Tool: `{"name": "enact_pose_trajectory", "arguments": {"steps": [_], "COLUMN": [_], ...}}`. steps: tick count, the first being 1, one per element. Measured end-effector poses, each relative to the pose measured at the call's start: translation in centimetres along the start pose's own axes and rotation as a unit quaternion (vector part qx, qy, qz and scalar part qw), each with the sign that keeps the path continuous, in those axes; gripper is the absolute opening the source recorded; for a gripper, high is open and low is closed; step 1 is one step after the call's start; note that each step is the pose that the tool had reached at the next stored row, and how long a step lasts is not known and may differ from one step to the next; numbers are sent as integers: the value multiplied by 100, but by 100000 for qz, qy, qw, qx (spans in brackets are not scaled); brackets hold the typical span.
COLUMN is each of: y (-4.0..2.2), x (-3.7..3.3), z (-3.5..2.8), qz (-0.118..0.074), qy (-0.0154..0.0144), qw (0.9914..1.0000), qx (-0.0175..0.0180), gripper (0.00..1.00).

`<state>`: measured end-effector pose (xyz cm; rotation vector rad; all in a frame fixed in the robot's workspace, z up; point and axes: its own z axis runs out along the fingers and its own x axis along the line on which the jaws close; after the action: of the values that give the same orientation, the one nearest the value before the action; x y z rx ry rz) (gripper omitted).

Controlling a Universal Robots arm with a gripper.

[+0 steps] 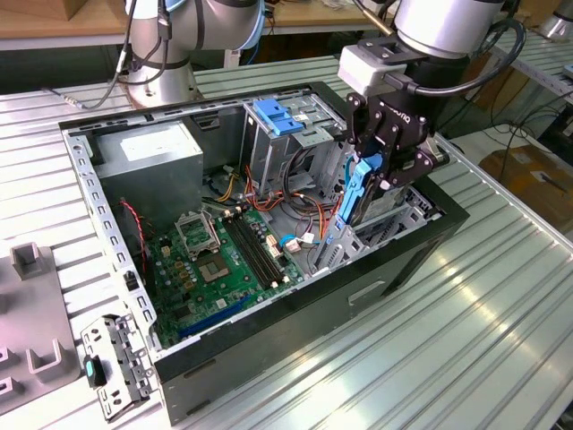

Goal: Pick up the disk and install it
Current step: 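Insert the disk into the insertion slot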

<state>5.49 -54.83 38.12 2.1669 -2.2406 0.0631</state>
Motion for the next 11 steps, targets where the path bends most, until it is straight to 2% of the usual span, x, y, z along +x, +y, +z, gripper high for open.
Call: {"name": "enact_pose_trajectory", "arguments": {"steps": [4, 5, 7, 8, 11], "y": [0, 0, 0, 0, 0], "x": [0, 0, 0, -1, -1], "z": [0, 1, 1, 7, 25], "qz": [4, -1, -2, 1, -1], "qy": [-1, -5, 2, -1, -3], "qw": [100000, 100000, 100000, 100000, 100000], "qx": [2, 1, 1, 0, 1], "gripper": [38, 44, 44, 51, 51]}}
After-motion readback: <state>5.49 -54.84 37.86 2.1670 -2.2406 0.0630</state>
